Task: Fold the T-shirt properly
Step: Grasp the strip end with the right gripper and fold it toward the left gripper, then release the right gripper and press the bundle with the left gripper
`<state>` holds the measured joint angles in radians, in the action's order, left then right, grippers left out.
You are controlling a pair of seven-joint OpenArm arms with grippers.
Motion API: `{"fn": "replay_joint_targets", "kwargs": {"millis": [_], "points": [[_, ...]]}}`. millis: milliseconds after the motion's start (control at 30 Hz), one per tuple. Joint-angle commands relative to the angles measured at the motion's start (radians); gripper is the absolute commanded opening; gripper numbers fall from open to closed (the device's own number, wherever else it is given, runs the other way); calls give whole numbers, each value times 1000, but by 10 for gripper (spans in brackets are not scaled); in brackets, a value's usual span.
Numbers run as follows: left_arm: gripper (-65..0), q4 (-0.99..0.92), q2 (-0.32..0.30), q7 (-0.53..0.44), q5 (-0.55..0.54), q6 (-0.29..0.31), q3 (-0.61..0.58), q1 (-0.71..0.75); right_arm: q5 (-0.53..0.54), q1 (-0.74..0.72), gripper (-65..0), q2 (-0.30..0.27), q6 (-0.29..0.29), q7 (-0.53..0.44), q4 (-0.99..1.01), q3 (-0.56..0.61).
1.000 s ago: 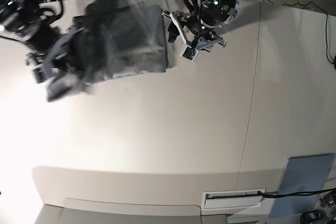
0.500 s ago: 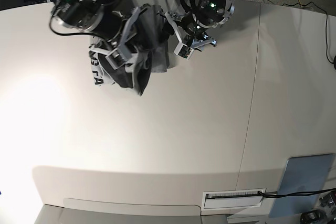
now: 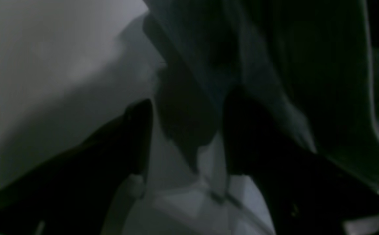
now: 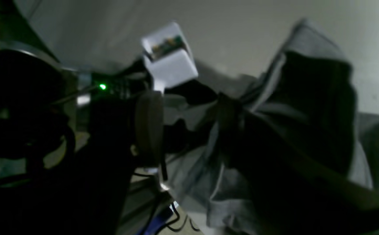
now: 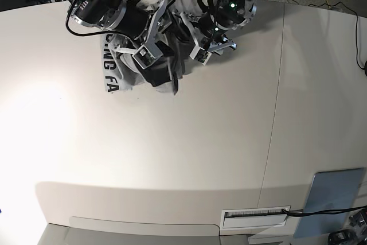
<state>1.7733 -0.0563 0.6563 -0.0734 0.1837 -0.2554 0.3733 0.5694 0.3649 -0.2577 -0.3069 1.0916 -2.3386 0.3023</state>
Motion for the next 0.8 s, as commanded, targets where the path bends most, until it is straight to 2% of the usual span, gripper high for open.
{"fn": "replay_joint_targets", "kwargs": {"millis": [0,67,167,267,333,400,467,600,667,733,767], "points": [[-303,19,0,16,18,0,-3,6,14,-8,-379,-3,-5,-26,-18,-3],[-303,43,0,22,56,-13,-3,6,0,-16,-379,-3,-11,-26,-18,-6],[-303,90,-3,56,113,-85,-3,7,-65,-19,-379,-3,-10,-36,-18,-51],[-305,155,-20,99,122,-136,-3,11,-133,-19,-380,-3,4,-47,-18,-161],[-312,202,-29,132,91,-134,-3,15,-177,-19,-380,-3,30,-54,-18,-257],[-325,243,-29,167,61,-113,-3,21,-215,-22,-380,-12,47,-56,-18,-361],[-344,284,-29,192,5,-68,-3,35,-237,-22,-380,-31,65,-56,-18,-462],[-348,331,-27,256,-176,51,-4,81,-249,-21,-380,-74,79,-44,-18,-634],[-348,327,-27,287,-272,89,-7,107,-249,-21,-380,-89,80,-39,-18,-702],[-347,320,-26,283,-302,83,-19,127,-249,-21,-380,-91,80,-35,-18,-763],[-347,315,-27,272,-301,60,-27,132,-248,-21,-380,-91,80,-35,-18,-789]]}}
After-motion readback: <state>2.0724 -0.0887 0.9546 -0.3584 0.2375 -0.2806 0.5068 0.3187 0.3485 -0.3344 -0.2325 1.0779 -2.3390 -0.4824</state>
